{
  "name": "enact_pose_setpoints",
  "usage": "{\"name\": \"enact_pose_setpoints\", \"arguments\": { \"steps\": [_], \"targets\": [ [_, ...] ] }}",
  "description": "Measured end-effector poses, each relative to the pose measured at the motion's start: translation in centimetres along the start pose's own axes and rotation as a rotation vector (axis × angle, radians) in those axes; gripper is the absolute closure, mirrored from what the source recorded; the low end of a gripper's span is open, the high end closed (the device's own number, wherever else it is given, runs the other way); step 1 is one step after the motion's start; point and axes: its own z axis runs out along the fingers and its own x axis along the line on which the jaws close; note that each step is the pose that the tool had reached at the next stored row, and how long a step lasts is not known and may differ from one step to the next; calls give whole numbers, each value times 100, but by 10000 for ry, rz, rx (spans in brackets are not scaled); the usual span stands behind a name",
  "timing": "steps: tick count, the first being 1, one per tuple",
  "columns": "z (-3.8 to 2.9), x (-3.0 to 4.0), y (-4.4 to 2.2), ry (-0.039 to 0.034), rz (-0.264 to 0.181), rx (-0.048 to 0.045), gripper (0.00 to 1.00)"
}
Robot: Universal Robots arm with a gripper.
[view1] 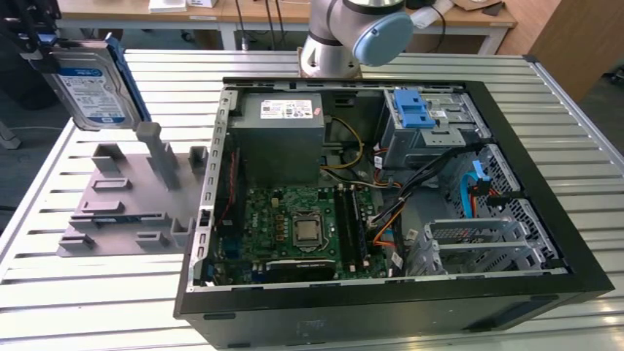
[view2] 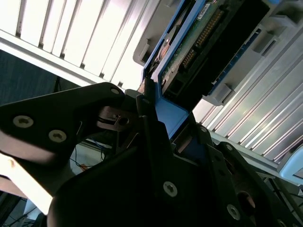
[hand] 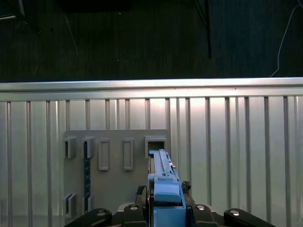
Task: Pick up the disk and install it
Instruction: 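Pick up the disk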
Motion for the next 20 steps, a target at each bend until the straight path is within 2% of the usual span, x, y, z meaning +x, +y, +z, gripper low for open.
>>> {"name": "enact_pose_setpoints", "arguments": {
  "steps": [20],
  "targets": [
    [-144,-1,0,0,0,0,63]
  ]
}}
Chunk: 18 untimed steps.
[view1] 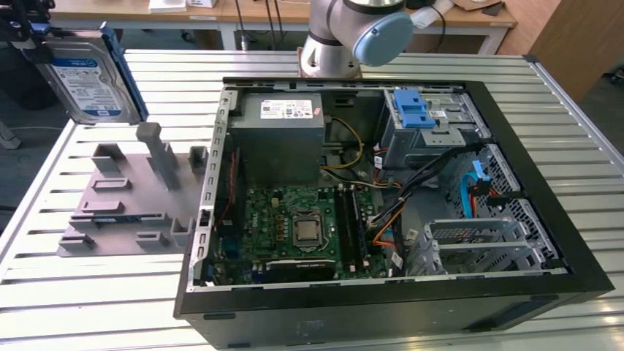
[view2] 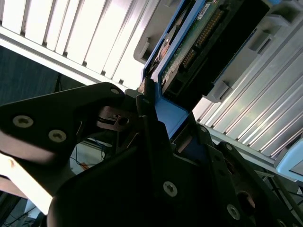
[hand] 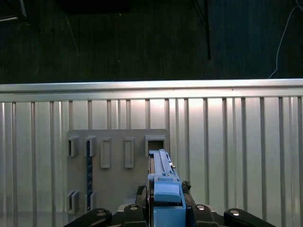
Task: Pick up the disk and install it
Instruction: 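Pick up the disk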
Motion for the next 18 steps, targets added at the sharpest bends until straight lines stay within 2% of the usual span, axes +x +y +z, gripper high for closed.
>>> {"name": "enact_pose_setpoints", "arguments": {
  "steps": [18],
  "targets": [
    [-142,-1,0,0,0,0,63]
  ]
}}
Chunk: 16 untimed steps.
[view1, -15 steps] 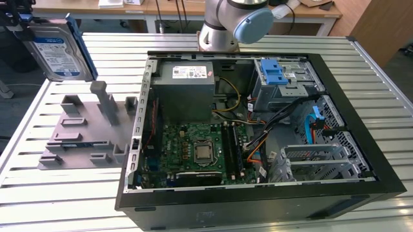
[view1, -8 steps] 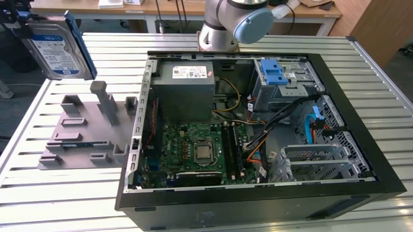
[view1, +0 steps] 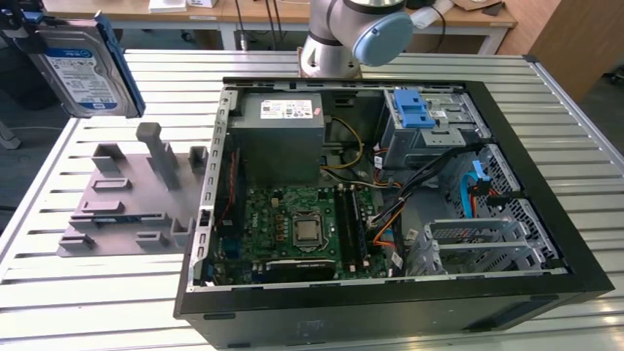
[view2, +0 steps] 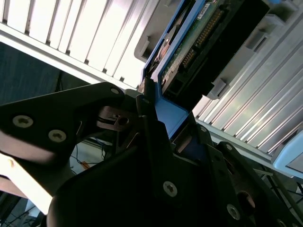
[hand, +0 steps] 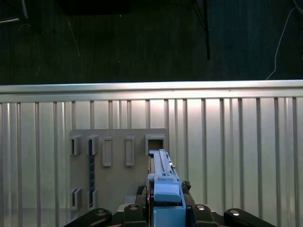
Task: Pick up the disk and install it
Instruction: 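Pick up the disk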
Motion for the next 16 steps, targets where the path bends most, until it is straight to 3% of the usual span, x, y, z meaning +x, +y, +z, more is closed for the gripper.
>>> {"name": "enact_pose_setpoints", "arguments": {
  "steps": [16],
  "targets": [
    [-179,-2,-1,0,0,0,63]
  ]
}}
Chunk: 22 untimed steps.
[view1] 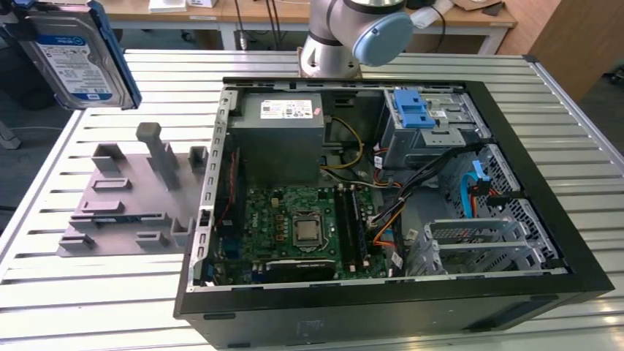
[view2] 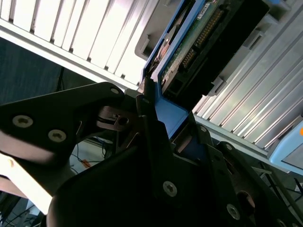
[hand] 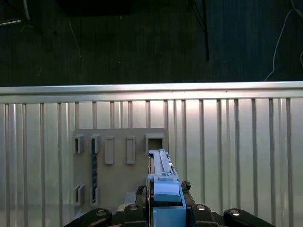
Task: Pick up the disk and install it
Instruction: 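Pick up the disk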
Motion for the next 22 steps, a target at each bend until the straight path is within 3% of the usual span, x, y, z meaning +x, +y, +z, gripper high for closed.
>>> {"name": "enact_pose_setpoints", "arguments": {
  "steps": [22],
  "targets": [
    [-189,-2,0,0,0,0,63]
  ]
}}
